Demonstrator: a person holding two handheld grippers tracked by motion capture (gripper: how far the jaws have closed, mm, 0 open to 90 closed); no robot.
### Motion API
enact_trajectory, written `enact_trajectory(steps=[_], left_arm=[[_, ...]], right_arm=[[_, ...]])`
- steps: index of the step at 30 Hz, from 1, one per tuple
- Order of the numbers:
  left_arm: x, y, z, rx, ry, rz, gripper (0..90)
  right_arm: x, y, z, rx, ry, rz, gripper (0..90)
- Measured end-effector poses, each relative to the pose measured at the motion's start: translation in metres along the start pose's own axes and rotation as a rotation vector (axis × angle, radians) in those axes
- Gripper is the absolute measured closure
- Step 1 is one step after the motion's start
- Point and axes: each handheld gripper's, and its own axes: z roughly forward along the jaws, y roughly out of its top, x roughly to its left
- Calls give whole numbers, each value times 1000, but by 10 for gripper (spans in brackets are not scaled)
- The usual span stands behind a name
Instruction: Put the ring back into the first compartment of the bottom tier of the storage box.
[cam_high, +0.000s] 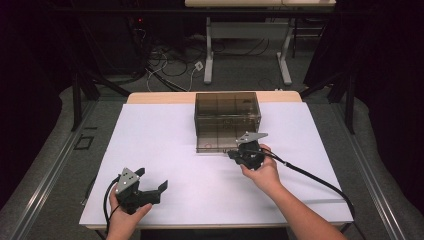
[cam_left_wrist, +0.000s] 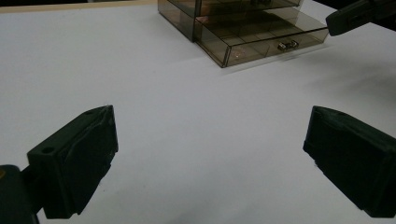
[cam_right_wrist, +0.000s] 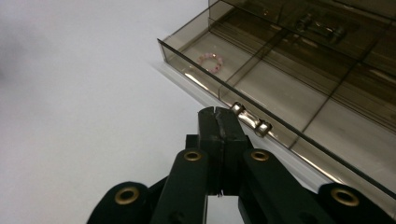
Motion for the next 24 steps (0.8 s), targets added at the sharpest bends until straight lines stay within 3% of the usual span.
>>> enact_trajectory(steps=[8,15,17,18,22,24], left_arm=[[0,0,0,2,2,5,29],[0,0,0,1,2,1,29],[0,0,0,0,2,-2,29],[0,0,0,1,3,1,29],[0,0,0,2,3,3,29],[0,0,0,2,1,0,29]], right_arm=[[-9,-8,-3,28,-18,9,900],[-15,-14,2,18,-22,34,900],[-18,-15,1,41,-25,43,900],[-19,-16,3,23,-28,45,900],[-22,-16,3,52,-35,41,900],[-23,-16,6,29,-40,49,900]])
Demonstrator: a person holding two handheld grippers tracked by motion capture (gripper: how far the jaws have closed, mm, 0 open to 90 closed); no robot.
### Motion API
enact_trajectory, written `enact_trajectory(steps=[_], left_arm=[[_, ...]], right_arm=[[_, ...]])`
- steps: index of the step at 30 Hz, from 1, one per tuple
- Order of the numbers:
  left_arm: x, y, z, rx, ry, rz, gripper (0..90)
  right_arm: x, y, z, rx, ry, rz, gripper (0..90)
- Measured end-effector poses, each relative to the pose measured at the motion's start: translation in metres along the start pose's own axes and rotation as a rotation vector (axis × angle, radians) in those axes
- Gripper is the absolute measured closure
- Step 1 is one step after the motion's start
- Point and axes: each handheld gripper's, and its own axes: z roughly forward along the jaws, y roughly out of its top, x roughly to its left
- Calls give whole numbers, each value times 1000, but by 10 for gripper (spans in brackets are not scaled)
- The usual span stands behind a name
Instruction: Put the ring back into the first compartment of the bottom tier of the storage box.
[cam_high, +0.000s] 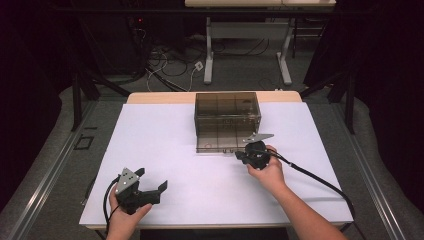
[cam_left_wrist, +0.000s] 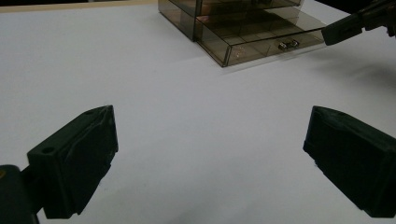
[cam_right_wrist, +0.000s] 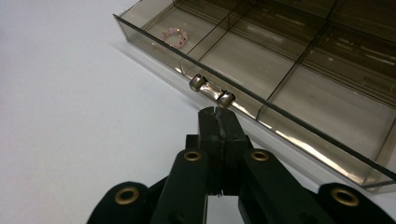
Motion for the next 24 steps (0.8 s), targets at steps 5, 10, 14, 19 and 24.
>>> enact_trajectory(steps=[5,10,14,19,24], left_arm=[[1,0,0,0,1,4,29],[0,0,0,0,1,4,29],[1,0,0,0,2,3,29],[0,0,0,-1,5,5,29],[0,0,0,1,1,5,29]], right_arm=[[-3,1,4,9,-8,16,900],[-6,1,8,22,-23,24,900],[-8,2,11,27,-26,29,900],[-10,2,14,26,-32,37,900],[-12,2,16,32,-39,45,900]])
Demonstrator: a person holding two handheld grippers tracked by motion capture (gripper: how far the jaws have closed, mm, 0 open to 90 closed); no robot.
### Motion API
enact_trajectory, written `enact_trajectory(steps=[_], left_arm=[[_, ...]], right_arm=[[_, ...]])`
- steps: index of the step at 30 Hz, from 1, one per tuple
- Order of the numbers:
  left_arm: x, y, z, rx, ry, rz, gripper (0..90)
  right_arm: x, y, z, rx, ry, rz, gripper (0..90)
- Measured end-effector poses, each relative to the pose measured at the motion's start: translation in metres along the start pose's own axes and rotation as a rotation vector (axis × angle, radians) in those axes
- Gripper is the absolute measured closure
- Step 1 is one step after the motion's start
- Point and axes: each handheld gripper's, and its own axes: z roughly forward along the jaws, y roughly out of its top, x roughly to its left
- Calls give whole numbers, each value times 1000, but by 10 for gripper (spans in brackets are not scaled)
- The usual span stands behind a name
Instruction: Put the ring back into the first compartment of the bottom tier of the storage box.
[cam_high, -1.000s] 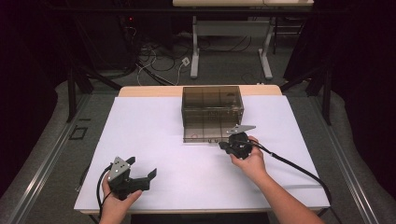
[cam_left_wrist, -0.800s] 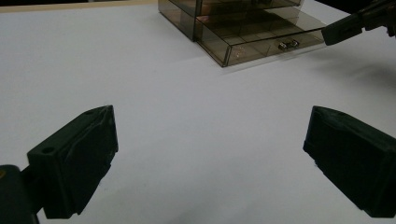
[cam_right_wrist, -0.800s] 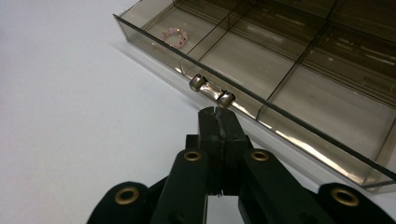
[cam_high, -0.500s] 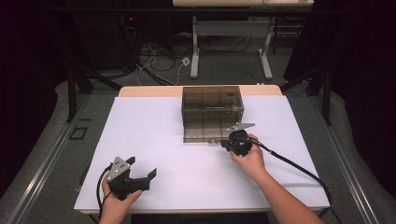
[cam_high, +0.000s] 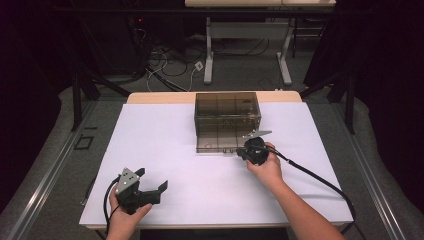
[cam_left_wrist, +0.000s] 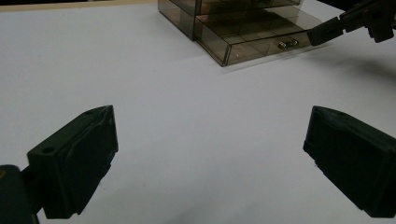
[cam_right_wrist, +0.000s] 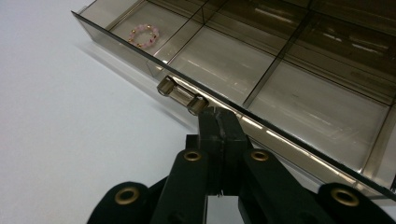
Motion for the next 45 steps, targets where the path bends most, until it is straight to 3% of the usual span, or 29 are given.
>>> enact_trajectory(steps=[34,45], left_arm=[[-1,0,1,2,-6,-7,29],[0,-1,1,2,-2,-6,29]], right_arm=[[-9,5,7,-16,-15,37,900],[-8,0,17,13,-2,39,900]])
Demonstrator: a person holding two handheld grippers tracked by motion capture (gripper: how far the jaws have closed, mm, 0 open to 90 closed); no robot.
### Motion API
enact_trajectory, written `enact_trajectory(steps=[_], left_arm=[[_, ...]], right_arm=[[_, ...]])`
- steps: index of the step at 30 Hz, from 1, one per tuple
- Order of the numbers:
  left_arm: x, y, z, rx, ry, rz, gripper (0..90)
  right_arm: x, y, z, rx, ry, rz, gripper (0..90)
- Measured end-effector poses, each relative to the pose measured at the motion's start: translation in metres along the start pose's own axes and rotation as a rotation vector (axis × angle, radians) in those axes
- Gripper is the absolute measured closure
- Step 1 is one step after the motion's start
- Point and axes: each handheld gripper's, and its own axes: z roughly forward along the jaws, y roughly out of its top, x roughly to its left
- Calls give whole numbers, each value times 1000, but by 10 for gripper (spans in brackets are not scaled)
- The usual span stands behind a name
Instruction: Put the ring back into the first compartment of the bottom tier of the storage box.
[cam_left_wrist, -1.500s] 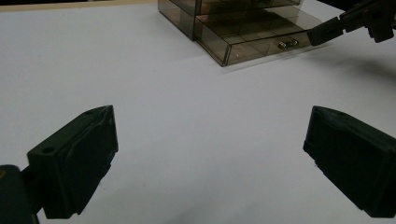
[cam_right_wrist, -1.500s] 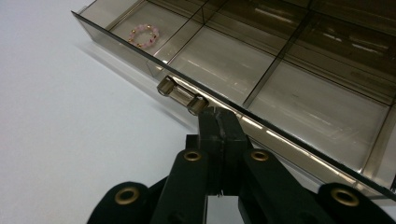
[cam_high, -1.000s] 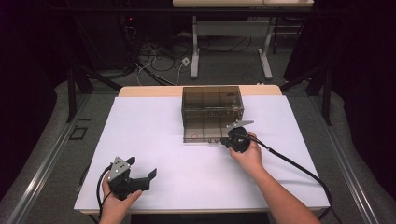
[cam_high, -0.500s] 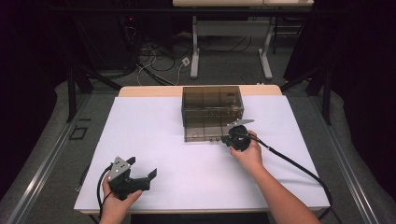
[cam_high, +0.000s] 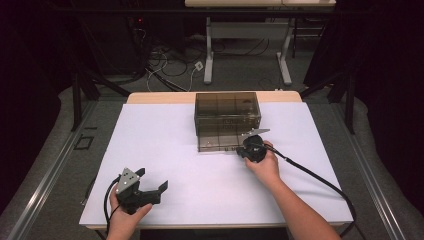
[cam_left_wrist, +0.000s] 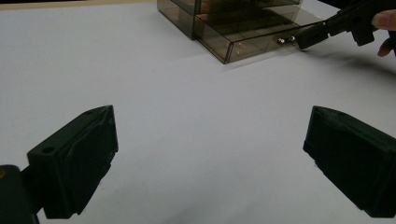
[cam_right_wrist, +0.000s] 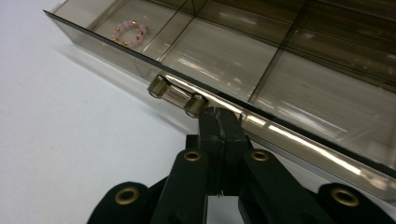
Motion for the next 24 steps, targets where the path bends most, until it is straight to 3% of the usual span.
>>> enact_trajectory(steps=[9,19,24], left_arm=[[1,0,0,0,-1,-3,29],[1,-1,-1,0,1,-4,29],[2,-1,-1,-2,3,-8,29]], right_arm=[[-5,4,3,-30,12,48,900],[-8,6,9,-49,-7,75,900],[-12,8,10,-62,-40,82,900]])
